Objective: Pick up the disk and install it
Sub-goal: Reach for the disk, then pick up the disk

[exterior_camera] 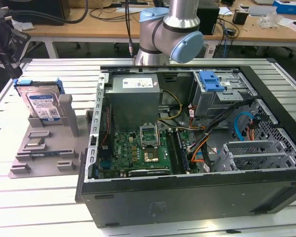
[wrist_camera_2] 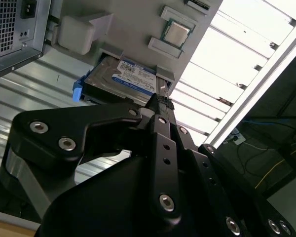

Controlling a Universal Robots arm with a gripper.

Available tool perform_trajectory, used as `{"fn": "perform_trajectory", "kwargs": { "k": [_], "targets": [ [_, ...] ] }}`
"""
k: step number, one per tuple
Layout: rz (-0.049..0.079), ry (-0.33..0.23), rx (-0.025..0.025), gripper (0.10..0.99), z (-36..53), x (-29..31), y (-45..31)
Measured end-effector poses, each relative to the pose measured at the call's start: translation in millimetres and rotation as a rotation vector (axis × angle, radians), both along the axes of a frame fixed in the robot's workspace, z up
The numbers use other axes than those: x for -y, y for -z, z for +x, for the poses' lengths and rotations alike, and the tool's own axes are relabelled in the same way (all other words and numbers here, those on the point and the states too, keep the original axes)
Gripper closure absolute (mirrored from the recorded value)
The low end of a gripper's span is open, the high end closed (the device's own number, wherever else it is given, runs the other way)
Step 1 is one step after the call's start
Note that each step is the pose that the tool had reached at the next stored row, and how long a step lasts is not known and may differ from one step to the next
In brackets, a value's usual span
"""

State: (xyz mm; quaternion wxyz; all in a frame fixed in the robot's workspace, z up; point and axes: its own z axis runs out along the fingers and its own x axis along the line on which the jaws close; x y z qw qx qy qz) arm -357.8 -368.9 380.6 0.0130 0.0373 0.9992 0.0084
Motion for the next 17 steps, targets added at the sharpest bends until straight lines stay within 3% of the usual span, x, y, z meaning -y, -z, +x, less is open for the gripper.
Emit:
{"fn": "perform_trajectory", "kwargs": {
  "k": [5,6,11,17],
  "targets": [
    [0.0,-0.014,0.0,0.984,-0.1,0.0,0.0],
    [0.0,-0.063,0.0001,0.984,-0.1,-0.1,0.0],
    [0.0,-0.21,0.0,0.984,-0.1,0.0,0.0],
    [0.0,-0.327,0.0001,0.984,-0.1,-0.3,0.1]
  ]
}}
